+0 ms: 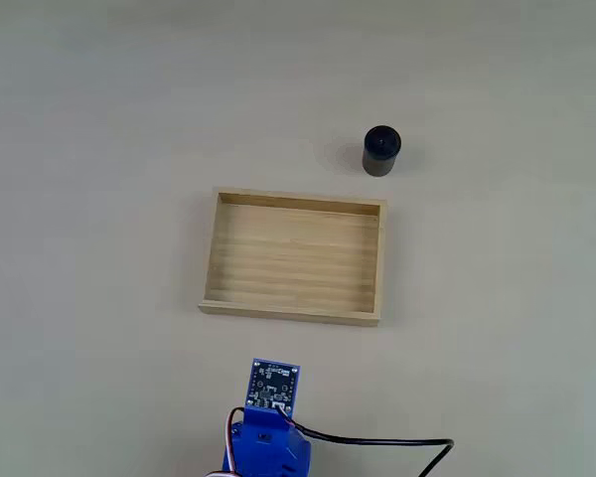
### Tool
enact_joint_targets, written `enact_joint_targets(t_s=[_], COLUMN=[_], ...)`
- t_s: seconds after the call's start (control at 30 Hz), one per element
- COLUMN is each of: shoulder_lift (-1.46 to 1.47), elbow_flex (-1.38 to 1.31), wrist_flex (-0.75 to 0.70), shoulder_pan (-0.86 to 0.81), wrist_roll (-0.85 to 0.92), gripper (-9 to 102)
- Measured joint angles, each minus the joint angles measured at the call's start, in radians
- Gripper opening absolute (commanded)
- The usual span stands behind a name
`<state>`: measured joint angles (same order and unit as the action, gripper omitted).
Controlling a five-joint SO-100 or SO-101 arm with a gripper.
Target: Place the black cylinder in the wooden box then return to rest.
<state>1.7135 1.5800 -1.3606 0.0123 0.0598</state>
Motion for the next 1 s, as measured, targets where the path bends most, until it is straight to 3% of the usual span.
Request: enact_joint_targets(t_s=[0.53, 0.8, 1.0], shoulder_lift=[0.000, -0.084, -0.265], elbow_flex=[0.000, -0.009, -0.060], wrist_flex=[0.009, 0.132, 0.327], shoulder_pan=[-0.006, -0.069, -0.110], wrist_roll=[-0.026, -0.146, -0.207], gripper=[2, 0, 0])
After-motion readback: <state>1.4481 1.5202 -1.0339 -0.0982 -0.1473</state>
